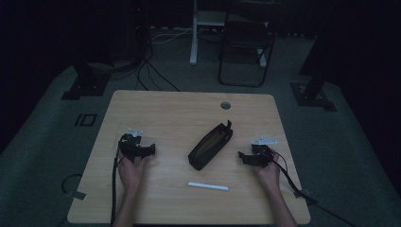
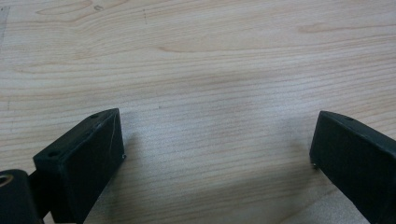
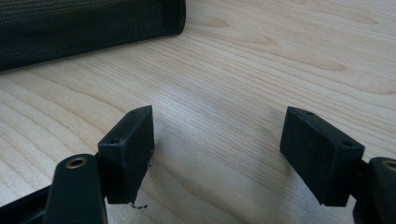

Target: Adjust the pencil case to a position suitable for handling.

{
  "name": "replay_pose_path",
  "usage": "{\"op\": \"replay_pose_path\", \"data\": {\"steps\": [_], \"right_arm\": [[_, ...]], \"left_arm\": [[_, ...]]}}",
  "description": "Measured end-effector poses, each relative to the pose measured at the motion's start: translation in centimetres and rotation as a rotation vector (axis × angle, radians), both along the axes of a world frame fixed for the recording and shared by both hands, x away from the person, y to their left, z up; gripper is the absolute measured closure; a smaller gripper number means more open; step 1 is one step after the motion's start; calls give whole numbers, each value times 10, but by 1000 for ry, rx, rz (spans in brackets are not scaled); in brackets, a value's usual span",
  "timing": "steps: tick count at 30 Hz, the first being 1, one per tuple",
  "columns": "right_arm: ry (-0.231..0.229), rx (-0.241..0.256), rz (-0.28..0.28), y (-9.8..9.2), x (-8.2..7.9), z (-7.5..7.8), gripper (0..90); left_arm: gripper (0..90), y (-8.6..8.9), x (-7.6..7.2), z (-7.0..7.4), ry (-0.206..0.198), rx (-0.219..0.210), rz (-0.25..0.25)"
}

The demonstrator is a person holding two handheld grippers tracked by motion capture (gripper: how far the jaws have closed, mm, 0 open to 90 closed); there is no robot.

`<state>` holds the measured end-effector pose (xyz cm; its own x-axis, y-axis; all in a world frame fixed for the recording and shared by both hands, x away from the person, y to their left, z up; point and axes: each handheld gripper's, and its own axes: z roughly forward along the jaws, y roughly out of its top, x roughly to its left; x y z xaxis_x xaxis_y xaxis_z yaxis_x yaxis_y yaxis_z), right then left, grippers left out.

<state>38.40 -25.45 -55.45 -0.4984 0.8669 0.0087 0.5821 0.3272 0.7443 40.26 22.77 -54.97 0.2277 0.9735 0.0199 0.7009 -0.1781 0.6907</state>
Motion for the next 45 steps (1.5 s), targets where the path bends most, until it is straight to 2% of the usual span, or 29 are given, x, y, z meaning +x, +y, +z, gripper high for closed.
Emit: {"op": "replay_pose_path", "data": {"steps": [9,14,17,18,21,22,24,28,31,37,45], "right_arm": [[0,0,0,0,0,0,260],[0,0,1,0,0,0,260],[-1,0,1,0,0,0,260],[-1,0,1,0,0,0,260],[0,0,0,0,0,0,260],[0,0,0,0,0,0,260],[0,0,0,0,0,0,260],[0,0,1,0,0,0,260],[-1,0,0,0,0,0,260],[0,1,0,0,0,0,260],[0,1,0,0,0,0,260]], "left_arm": [[31,-1,1,0,-1,4,21],[55,-2,-1,1,-35,47,24],[164,-3,-2,3,-15,4,40],[165,-3,-2,3,-10,2,39],[245,-3,-5,5,-3,-1,14],[262,-4,-7,8,14,3,-8],[339,-7,-10,9,22,8,-28],[351,-9,-13,10,24,6,-47],[378,-11,-18,13,23,-22,-97],[410,-17,-29,27,-26,-74,-165],[403,-33,-45,46,-77,-57,-248]]}}
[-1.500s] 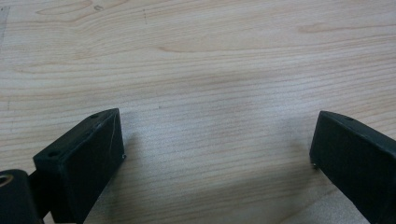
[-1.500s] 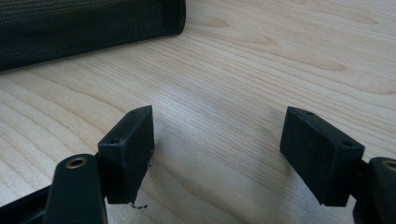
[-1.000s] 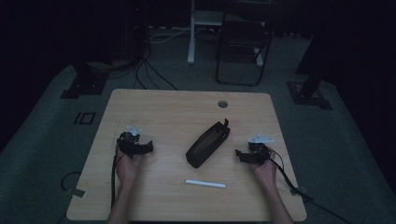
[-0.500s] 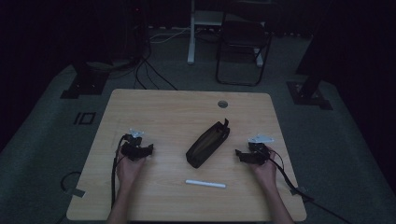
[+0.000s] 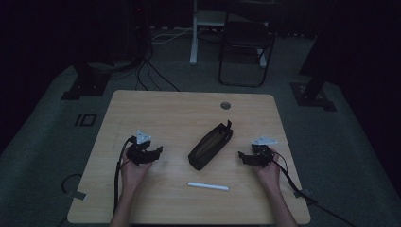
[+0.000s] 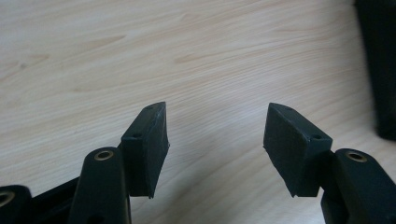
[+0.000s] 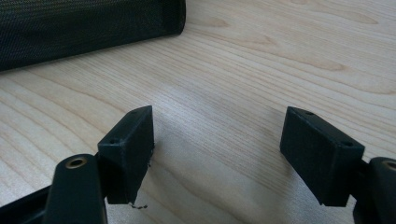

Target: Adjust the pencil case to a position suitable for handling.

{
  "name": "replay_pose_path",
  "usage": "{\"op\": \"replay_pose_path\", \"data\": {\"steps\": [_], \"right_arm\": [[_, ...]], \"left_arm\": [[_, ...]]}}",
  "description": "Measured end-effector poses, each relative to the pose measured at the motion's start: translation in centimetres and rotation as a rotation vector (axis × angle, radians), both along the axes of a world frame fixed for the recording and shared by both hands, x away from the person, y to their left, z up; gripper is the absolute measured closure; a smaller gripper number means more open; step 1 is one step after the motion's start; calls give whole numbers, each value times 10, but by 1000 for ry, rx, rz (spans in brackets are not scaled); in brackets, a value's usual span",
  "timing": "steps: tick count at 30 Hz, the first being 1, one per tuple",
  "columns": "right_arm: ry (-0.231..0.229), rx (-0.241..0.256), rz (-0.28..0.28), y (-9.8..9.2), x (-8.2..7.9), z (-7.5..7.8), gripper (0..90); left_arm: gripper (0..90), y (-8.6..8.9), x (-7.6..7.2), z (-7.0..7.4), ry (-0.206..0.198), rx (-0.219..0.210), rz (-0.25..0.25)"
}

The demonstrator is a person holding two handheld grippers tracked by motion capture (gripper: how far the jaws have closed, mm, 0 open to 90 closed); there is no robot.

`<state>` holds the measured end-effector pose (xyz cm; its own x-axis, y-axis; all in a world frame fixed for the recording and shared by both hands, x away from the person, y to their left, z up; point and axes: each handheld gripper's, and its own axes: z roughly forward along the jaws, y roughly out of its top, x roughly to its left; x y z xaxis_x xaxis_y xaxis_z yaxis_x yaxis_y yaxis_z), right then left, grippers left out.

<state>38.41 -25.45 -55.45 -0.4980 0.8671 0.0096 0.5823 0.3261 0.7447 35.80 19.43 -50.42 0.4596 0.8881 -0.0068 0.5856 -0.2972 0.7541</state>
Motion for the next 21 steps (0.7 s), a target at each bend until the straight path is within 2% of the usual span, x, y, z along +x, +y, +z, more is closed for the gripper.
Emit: {"op": "replay_pose_path", "data": {"steps": [2,5,12,17,21], "right_arm": [[-1,0,0,0,0,0,260],[0,0,0,0,0,0,260],[0,0,0,0,0,0,260],[0,0,0,0,0,0,260],[0,0,0,0,0,0,260]], "left_arm": [[403,-4,-4,4,-8,-7,-22],[403,-10,-10,9,-18,-43,-51],[404,-25,-20,15,-33,-46,-99],[402,-34,-27,16,-41,-68,-155],[400,-41,-33,17,-50,-66,-189]]}}
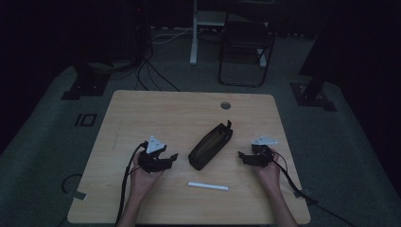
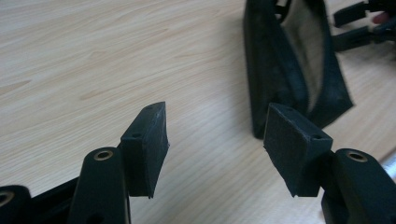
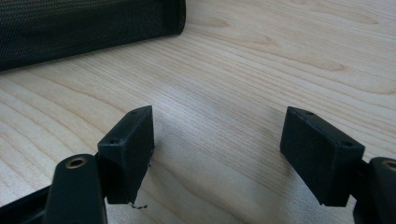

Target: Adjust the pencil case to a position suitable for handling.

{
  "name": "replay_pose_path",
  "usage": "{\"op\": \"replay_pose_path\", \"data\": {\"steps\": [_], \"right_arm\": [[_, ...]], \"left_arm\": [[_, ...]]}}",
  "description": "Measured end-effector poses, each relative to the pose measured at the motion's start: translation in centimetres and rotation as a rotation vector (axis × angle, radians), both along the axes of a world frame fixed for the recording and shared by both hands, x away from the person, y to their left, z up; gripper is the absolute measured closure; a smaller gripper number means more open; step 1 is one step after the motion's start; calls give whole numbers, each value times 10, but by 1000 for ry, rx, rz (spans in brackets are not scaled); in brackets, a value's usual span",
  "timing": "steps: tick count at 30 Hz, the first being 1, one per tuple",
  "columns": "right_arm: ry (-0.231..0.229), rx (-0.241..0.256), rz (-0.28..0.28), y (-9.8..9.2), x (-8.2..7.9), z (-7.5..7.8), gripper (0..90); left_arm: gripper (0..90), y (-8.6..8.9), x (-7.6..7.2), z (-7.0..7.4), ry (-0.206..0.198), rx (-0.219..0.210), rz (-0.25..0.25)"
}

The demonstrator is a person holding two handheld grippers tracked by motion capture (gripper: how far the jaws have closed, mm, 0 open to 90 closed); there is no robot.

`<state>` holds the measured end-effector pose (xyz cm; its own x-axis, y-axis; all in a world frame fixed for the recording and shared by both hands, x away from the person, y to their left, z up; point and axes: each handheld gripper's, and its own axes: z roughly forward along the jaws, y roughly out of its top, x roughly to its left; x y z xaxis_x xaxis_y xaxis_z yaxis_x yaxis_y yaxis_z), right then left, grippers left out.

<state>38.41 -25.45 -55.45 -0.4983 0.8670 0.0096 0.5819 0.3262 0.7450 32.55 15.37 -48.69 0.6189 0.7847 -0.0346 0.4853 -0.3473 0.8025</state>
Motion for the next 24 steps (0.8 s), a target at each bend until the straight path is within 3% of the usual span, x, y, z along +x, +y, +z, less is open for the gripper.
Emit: {"op": "replay_pose_path", "data": {"steps": [3,14,16,17,24], "right_arm": [[0,0,0,0,0,0,259],[0,-1,1,0,0,0,259],[0,-1,1,0,0,0,259],[0,-1,1,0,0,0,259],[0,-1,1,0,0,0,259]], "left_arm": [[400,-3,-3,1,-4,-2,-12],[401,-20,-20,4,-36,6,-136],[401,-20,-20,4,-36,6,-136],[402,-26,-23,4,-39,17,-163],[402,-40,-25,5,-45,32,-185]]}}
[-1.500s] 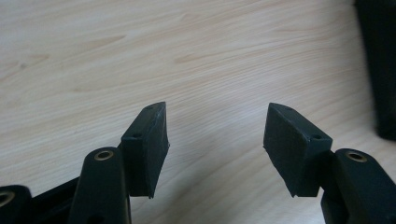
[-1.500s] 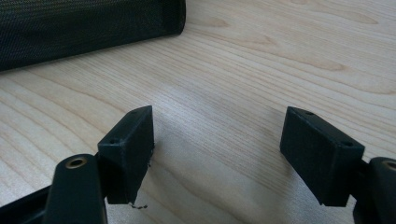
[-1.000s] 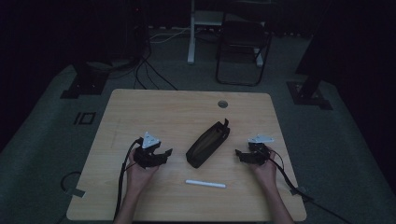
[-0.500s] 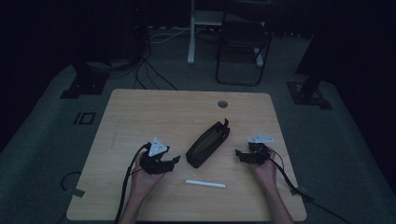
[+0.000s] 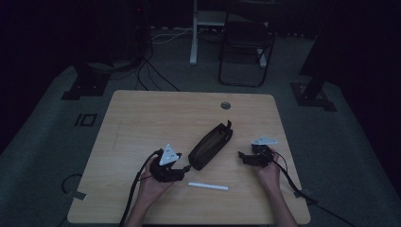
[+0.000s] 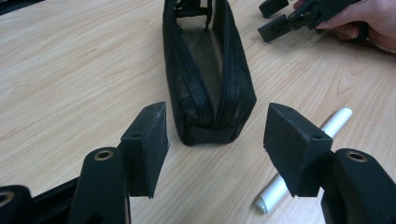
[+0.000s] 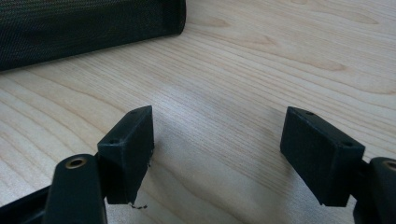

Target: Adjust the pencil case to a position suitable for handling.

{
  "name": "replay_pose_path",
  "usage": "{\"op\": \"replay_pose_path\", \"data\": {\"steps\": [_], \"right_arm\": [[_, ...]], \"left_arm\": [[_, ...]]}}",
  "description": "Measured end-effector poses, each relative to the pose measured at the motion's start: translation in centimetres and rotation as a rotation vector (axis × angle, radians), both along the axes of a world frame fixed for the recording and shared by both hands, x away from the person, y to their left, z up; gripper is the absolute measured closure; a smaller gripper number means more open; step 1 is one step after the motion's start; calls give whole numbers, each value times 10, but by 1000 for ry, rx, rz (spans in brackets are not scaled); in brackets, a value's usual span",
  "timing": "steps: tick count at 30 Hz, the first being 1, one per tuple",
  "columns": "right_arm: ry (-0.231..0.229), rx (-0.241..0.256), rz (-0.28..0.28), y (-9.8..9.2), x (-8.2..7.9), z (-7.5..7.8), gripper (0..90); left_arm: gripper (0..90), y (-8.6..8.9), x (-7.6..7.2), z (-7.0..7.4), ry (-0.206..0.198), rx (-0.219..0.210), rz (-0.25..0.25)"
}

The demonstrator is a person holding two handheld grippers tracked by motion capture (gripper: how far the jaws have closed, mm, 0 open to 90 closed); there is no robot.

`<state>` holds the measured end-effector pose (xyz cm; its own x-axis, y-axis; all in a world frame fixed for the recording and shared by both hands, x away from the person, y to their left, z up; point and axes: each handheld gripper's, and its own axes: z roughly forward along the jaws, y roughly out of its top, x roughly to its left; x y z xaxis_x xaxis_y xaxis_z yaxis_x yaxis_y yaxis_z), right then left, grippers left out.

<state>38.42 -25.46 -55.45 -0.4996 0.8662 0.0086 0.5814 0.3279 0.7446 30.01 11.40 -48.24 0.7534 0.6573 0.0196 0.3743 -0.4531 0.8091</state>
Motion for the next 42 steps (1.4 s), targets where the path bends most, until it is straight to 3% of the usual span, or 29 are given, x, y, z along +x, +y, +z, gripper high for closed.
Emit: {"op": "replay_pose_path", "data": {"steps": [8,12,18,22,27,31,37,42], "right_arm": [[0,0,0,0,0,0,259],[0,0,0,0,0,0,259],[0,0,0,0,0,0,258],[0,0,4,0,0,0,258],[0,1,3,0,0,0,258],[0,0,4,0,0,0,258],[0,1,3,0,0,0,258],[0,0,4,0,0,0,258]], "left_arm": [[428,-16,10,1,0,7,7],[507,-28,26,3,-1,23,32],[553,-36,52,-5,52,14,75],[565,-39,60,-10,83,25,59],[650,-42,63,-15,87,56,43],[709,-41,61,-14,80,67,-3],[729,-40,53,-14,63,75,-76],[678,-36,49,-15,59,70,-73]]}}
